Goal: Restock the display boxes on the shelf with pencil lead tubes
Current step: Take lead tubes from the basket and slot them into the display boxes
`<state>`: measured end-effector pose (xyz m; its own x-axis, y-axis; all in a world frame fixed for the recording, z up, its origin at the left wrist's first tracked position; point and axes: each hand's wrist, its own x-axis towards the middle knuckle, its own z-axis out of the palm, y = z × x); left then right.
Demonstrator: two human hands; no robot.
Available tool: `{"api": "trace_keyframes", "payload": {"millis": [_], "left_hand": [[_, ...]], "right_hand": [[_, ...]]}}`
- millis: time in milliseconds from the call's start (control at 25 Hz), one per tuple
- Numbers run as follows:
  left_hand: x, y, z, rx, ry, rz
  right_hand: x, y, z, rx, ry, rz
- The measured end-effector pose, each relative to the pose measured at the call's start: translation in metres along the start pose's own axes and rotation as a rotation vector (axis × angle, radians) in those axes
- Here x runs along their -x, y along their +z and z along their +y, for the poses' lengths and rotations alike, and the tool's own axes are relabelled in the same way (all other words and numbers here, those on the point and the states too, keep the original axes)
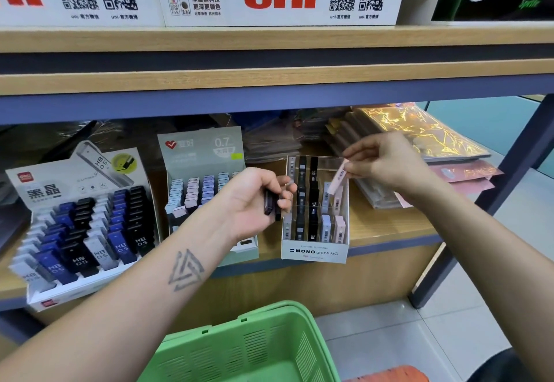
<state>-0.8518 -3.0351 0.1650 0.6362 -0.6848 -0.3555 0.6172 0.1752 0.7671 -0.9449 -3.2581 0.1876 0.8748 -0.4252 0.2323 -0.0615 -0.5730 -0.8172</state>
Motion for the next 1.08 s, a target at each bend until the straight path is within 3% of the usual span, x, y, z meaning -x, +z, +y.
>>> {"api": "trace_keyframes", "payload": {"millis": [80,160,760,960,1080], "left_hand": [[-0.002,0.0,-0.002,0.015,0.002,-0.011],[-0.004,0.001,-0.004,0.028,0.005,-0.022],[0.0,0.001,-0.008,0.027,-0.007,-0.034],[0.005,0.003,-0.01,0.019,0.027,-0.05],[0.005,0.006,-0.01,0.051,0.091,-0.062]], "right_hand": [[0.0,0.001,0.008,0.332,-0.08,0.006],[0.002,0.007,0.012,0.475,-0.127,0.012],[0.009,0.035,0.015,0.654,-0.088,0.004],[0.01,0.033,0.01,0.635,-0.098,0.041],[0.018,0.037,-0.012,0.206,-0.054,-0.075]]}}
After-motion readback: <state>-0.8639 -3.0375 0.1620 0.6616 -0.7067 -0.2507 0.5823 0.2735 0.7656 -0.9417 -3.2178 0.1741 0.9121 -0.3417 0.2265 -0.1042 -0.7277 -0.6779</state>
